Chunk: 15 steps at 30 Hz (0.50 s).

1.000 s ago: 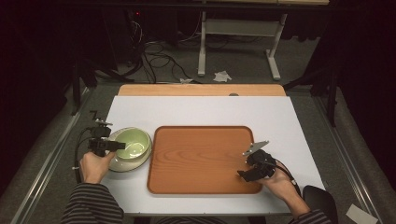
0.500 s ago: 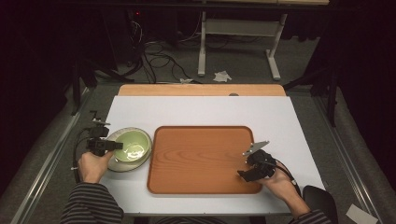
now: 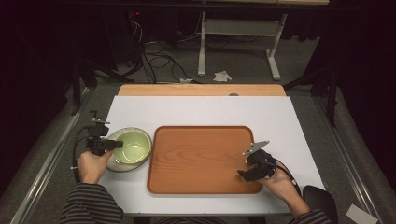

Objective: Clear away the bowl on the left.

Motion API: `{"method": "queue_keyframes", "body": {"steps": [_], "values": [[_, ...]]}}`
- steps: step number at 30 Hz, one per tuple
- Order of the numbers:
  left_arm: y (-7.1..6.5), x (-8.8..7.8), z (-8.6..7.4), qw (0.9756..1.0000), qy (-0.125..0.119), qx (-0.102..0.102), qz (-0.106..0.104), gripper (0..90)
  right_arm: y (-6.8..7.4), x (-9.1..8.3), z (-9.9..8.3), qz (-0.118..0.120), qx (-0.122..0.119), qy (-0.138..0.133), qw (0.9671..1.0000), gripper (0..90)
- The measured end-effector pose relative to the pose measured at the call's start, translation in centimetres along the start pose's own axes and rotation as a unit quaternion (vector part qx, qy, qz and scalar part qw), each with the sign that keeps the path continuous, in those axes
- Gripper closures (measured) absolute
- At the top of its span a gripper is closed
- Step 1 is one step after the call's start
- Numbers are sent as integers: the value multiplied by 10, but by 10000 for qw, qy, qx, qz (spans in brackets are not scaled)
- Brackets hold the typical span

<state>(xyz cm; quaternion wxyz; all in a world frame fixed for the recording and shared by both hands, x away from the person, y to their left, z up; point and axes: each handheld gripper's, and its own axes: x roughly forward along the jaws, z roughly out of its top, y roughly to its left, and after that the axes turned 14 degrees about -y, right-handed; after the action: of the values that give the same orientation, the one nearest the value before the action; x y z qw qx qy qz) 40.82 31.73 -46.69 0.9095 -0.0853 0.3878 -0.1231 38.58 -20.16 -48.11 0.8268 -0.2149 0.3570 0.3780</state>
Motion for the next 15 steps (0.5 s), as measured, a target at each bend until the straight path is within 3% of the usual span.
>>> {"method": "queue_keyframes", "body": {"steps": [3,15], "values": [[-2,-4,2,9999,-63,78,28,834,0,-1,0,-6,8,-4,10000,334],[0,-13,3,9998,-179,54,-92,835,0,-1,0,-3,5,-15,10000,334]]}}
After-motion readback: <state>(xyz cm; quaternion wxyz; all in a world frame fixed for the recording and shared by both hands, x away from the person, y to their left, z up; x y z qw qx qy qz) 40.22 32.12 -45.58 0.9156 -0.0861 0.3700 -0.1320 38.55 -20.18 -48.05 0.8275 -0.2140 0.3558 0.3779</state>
